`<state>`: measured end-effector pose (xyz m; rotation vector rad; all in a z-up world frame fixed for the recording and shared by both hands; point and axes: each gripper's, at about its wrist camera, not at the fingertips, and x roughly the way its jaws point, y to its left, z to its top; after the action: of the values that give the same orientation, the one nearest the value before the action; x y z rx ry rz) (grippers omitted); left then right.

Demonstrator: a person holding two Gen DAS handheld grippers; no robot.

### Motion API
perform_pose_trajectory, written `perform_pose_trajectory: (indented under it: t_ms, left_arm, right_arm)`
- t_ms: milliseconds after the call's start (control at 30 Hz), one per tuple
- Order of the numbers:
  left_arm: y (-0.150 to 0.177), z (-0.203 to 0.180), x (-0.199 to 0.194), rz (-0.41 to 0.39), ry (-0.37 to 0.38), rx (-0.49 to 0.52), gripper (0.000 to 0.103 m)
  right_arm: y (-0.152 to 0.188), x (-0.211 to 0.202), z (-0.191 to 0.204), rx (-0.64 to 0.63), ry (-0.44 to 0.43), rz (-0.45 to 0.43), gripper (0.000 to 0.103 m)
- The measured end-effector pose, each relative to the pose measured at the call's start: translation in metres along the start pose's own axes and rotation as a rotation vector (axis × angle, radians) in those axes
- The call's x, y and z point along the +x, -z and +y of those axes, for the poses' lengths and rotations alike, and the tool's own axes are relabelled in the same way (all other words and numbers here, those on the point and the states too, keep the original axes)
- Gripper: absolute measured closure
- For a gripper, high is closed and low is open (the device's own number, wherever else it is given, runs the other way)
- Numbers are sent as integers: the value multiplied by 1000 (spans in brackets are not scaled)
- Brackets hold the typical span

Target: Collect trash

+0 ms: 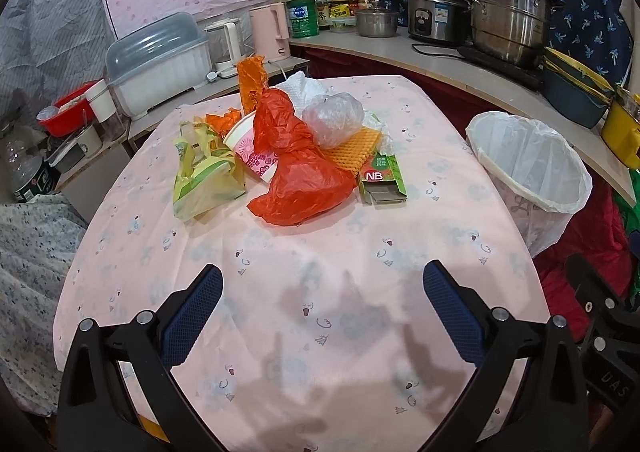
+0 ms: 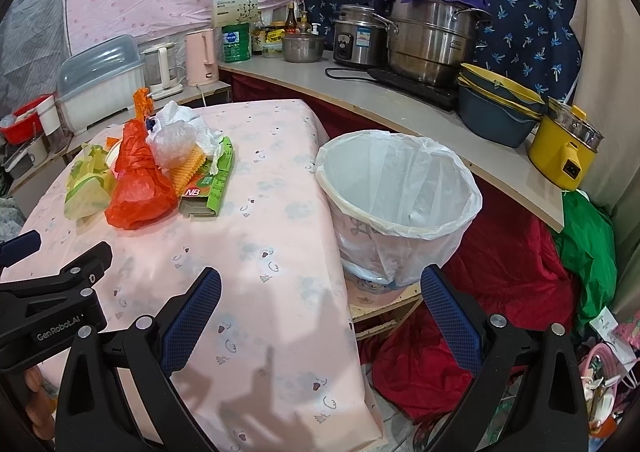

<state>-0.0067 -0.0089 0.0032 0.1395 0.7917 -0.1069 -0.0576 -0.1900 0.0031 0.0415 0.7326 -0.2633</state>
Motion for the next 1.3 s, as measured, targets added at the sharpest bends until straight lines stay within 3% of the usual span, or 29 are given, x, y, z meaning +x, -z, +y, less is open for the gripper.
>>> perform_pose_trajectory:
  t_ms: [400, 633, 1000, 1300]
  left_arm:
    - [0, -1, 4, 20, 19, 6, 7]
    - [-3, 11, 10, 12, -11, -9, 7]
    - [-19, 64, 44, 4, -48, -45, 7]
    - [-36, 116, 86, 4, -55, -49, 7]
  right_arm:
    - [-3, 1, 1, 4, 10, 1, 7]
    - [-7, 6, 4, 11, 15, 3, 7]
    - [-23, 30, 31, -5, -7, 6, 7]
    - [-46, 53, 76, -47, -78, 9, 7]
